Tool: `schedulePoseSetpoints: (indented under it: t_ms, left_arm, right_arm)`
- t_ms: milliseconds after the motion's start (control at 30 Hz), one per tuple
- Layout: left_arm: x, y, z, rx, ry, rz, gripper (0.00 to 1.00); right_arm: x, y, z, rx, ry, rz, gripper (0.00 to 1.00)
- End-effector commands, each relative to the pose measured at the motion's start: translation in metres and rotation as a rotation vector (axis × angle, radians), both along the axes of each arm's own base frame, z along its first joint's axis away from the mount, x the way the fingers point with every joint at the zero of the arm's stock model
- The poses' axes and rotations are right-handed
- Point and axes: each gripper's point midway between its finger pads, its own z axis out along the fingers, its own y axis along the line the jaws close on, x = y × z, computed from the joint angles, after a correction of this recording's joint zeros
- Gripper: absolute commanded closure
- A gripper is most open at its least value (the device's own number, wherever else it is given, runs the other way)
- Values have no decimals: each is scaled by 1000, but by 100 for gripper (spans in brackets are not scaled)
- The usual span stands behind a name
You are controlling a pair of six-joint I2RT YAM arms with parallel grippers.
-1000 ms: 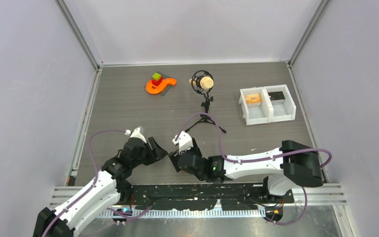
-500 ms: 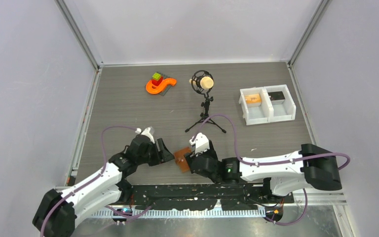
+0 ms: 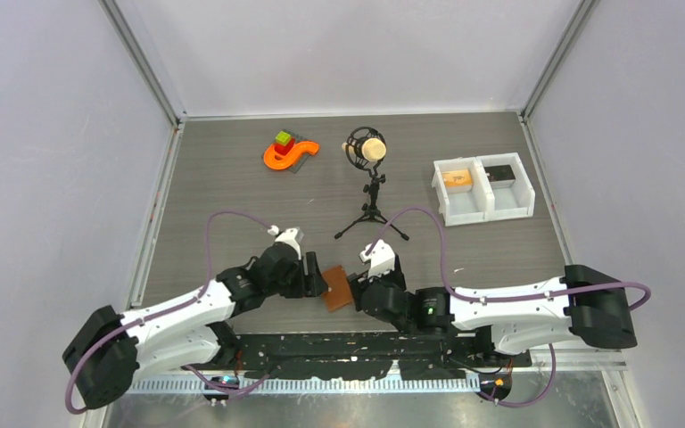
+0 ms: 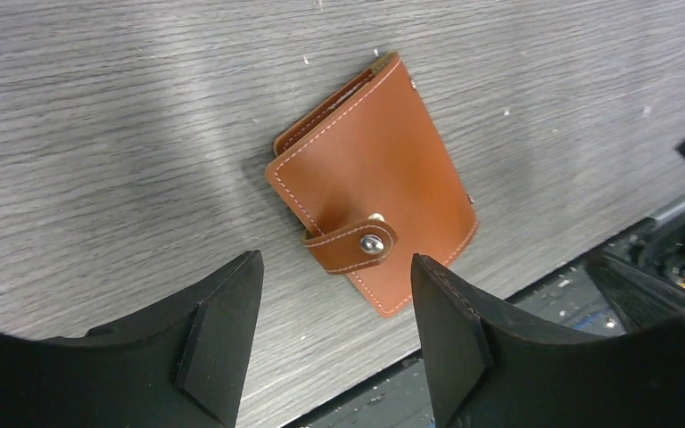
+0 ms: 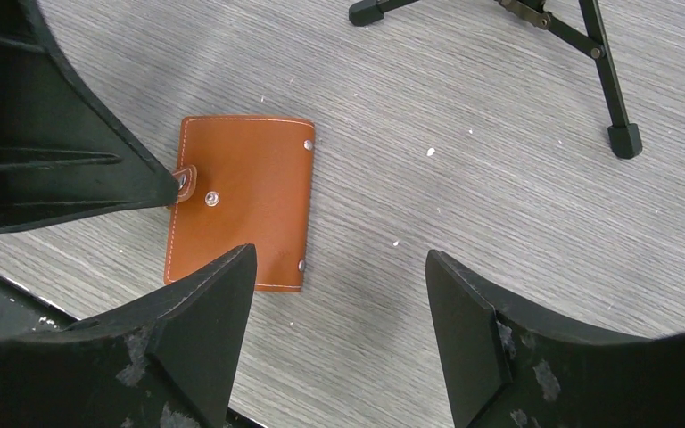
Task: Take the credit cards out of the card holder
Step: Open the card holder at the center of the board.
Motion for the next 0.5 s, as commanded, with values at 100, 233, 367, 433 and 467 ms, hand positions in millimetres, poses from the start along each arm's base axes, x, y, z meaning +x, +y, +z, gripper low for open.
schedulePoseSetpoints:
  t_ms: [100, 233, 367, 433, 467]
  left_arm:
    - [17, -17, 4, 103, -76, -27, 37]
    - [17, -10, -2, 178, -60, -8, 57]
    - [18, 0, 6, 138, -107, 45, 84]
    - [17, 2, 13, 84, -136, 60, 97]
    - [16, 3, 14, 66, -146, 67, 100]
  right_arm:
    - [6, 0, 17, 96, -26, -49, 22]
    - [3, 7, 14, 105, -7, -24, 19]
    - [-1, 19, 8, 102, 24, 4, 18]
    - [-2, 26, 5, 94, 36, 12, 17]
    - [-3, 30, 2, 85, 43, 17, 17]
